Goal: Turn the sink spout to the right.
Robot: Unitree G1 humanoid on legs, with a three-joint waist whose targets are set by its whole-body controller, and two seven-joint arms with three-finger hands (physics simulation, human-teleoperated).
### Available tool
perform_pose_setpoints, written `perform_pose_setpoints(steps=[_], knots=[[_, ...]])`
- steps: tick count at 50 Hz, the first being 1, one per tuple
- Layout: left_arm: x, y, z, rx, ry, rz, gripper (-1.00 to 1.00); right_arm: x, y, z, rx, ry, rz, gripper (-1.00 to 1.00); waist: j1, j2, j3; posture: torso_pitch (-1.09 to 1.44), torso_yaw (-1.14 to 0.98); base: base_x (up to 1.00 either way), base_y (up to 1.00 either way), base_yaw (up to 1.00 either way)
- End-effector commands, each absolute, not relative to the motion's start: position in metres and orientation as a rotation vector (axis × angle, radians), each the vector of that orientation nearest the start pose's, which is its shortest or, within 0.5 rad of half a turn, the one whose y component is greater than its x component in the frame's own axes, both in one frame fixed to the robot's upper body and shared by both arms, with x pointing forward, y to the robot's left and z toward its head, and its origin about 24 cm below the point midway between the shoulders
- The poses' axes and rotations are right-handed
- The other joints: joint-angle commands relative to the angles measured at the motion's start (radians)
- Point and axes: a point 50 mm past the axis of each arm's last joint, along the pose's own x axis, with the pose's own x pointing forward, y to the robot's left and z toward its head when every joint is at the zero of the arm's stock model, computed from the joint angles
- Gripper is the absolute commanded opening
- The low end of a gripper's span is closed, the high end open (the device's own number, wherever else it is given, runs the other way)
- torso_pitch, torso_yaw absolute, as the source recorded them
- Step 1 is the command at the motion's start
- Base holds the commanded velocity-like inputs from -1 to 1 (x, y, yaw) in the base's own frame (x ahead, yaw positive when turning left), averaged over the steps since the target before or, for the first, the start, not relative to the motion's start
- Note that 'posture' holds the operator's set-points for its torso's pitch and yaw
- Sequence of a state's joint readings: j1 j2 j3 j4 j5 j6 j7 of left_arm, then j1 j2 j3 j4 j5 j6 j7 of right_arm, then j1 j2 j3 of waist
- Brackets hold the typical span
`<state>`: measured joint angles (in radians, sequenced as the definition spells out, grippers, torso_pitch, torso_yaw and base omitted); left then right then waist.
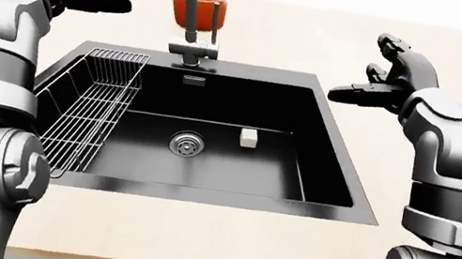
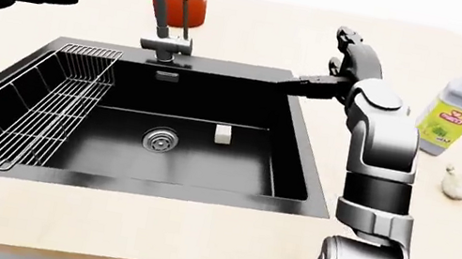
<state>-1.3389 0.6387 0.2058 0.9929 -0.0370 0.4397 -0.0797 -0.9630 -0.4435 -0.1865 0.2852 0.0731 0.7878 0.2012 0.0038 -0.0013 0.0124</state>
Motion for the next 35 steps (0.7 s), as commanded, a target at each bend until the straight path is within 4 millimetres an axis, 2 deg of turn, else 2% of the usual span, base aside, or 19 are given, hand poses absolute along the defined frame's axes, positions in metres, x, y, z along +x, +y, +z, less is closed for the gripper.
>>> perform_pose_setpoints(steps=[1, 3, 4, 6, 8, 9, 11, 18, 20, 25, 27, 30, 35], knots=[[0.391, 0.29, 0.322, 0.117, -0.096, 0.303, 1.0, 0.371, -0.219, 0.272, -0.163, -0.038, 0.003, 1.0, 0.002, -0.001, -0.032, -0.08, 0.0, 0.0, 0.0, 0.0], [0.391, 0.289, 0.323, 0.119, -0.095, 0.3, 1.0, 0.372, -0.219, 0.272, -0.163, -0.039, 0.004, 1.0, 0.0, 0.003, -0.041, -0.09, 0.0, 0.0, 0.0, 0.0], [0.392, 0.289, 0.323, 0.119, -0.095, 0.3, 1.0, 0.372, -0.219, 0.281, -0.164, -0.039, 0.004, 1.0, 0.0, 0.005, -0.045, -0.1, 0.0, 0.0, 0.0, 0.0], [0.392, 0.288, 0.323, 0.118, -0.095, 0.297, 1.0, 0.372, -0.22, 0.282, -0.164, -0.039, 0.003, 1.0, -0.002, 0.006, -0.056, -0.11, 0.0, 0.0, 0.0, 0.0], [0.392, 0.287, 0.323, 0.121, -0.095, 0.295, 1.0, 0.372, -0.219, 0.272, -0.165, -0.038, 0.004, 1.0, -0.002, 0.008, -0.064, -0.12, 0.0, 0.0, 0.0, 0.0], [0.392, 0.287, 0.322, 0.122, -0.094, 0.294, 1.0, 0.372, -0.22, 0.277, -0.164, -0.038, 0.004, 1.0, -0.002, 0.008, -0.068, -0.13, 0.0, 0.0, 0.0, 0.0], [0.392, 0.288, 0.321, 0.121, -0.092, 0.295, 1.0, 0.372, -0.22, 0.271, -0.162, -0.038, 0.004, 1.0, -0.003, 0.006, -0.078, -0.14, 0.0, 0.0, 0.0, 0.0], [0.393, 0.288, 0.318, 0.121, -0.085, 0.295, 1.0, 0.372, -0.218, 0.27, -0.163, -0.038, 0.007, 1.0, -0.003, 0.004, -0.112, -0.19, 0.0, 0.0, 0.0, 0.0], [0.393, 0.288, 0.317, 0.124, -0.084, 0.294, 1.0, 0.372, -0.219, 0.279, -0.163, -0.038, 0.006, 1.0, -0.002, 0.004, -0.12, -0.2, 0.0, 0.0, 0.0, 0.0], [0.394, 0.287, 0.316, 0.123, -0.079, 0.295, 1.0, 0.371, -0.218, 0.271, -0.163, -0.039, 0.006, 1.0, -0.001, 0.004, -0.141, -0.23, 0.0, 0.0, 0.0, 0.0], [0.394, 0.286, 0.317, 0.125, -0.078, 0.294, 1.0, 0.371, -0.218, 0.277, -0.164, -0.04, 0.006, 1.0, -0.001, 0.003, -0.151, -0.25, 0.0, 0.0, 0.0, 0.0], [0.395, 0.285, 0.317, 0.124, -0.073, 0.292, 1.0, 0.371, -0.217, 0.271, -0.164, -0.04, 0.007, 1.0, -0.001, 0.003, -0.167, -0.26, 0.0, 0.0, 0.0, 0.0], [0.395, 0.285, 0.316, 0.123, -0.071, 0.292, 1.0, 0.371, -0.218, 0.273, -0.164, -0.04, 0.007, 1.0, 0.0, 0.003, -0.197, -0.3, 0.0, 0.0, 0.0, 0.0]])
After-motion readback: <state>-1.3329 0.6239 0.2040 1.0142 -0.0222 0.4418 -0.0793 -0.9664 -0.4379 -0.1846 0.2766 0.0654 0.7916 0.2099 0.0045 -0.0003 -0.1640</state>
